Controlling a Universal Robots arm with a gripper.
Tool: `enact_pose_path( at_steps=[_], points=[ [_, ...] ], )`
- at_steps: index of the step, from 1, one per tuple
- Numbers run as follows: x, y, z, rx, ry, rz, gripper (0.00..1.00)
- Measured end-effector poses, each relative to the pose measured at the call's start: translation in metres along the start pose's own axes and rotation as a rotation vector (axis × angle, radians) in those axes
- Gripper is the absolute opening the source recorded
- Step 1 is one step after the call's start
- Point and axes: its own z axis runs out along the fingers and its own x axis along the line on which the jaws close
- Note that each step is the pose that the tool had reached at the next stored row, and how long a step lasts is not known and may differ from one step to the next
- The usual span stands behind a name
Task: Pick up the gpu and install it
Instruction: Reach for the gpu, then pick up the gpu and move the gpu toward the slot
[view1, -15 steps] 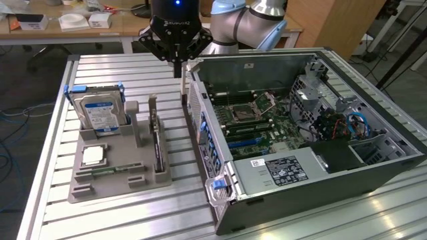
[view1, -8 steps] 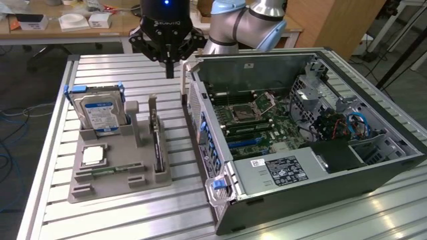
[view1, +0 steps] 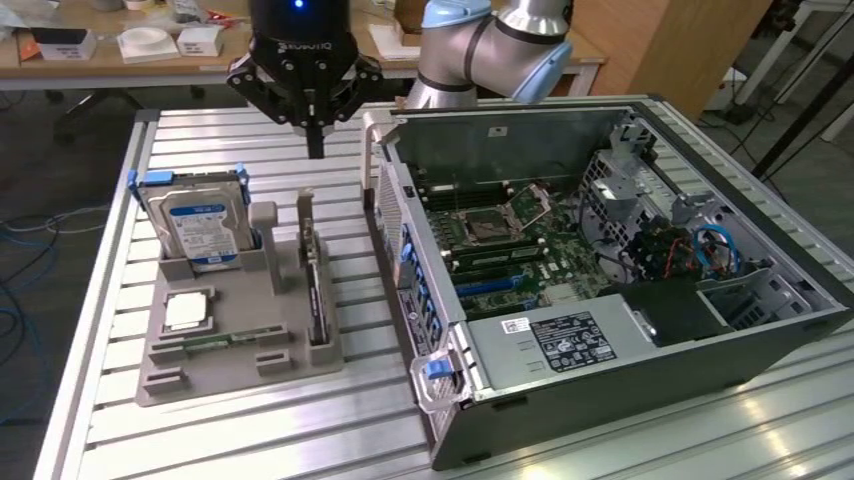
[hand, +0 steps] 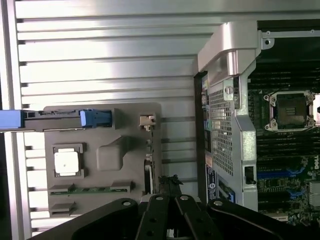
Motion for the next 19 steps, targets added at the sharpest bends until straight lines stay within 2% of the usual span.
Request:
enact_pose_path(
  at_steps=[10,19],
  points=[
    [0.023,-0.0017,-0.0006,0.0,0.0,0.0,0.11],
    [0.024,-0.0019,0.001,0.0,0.0,0.0,0.11]
  ],
)
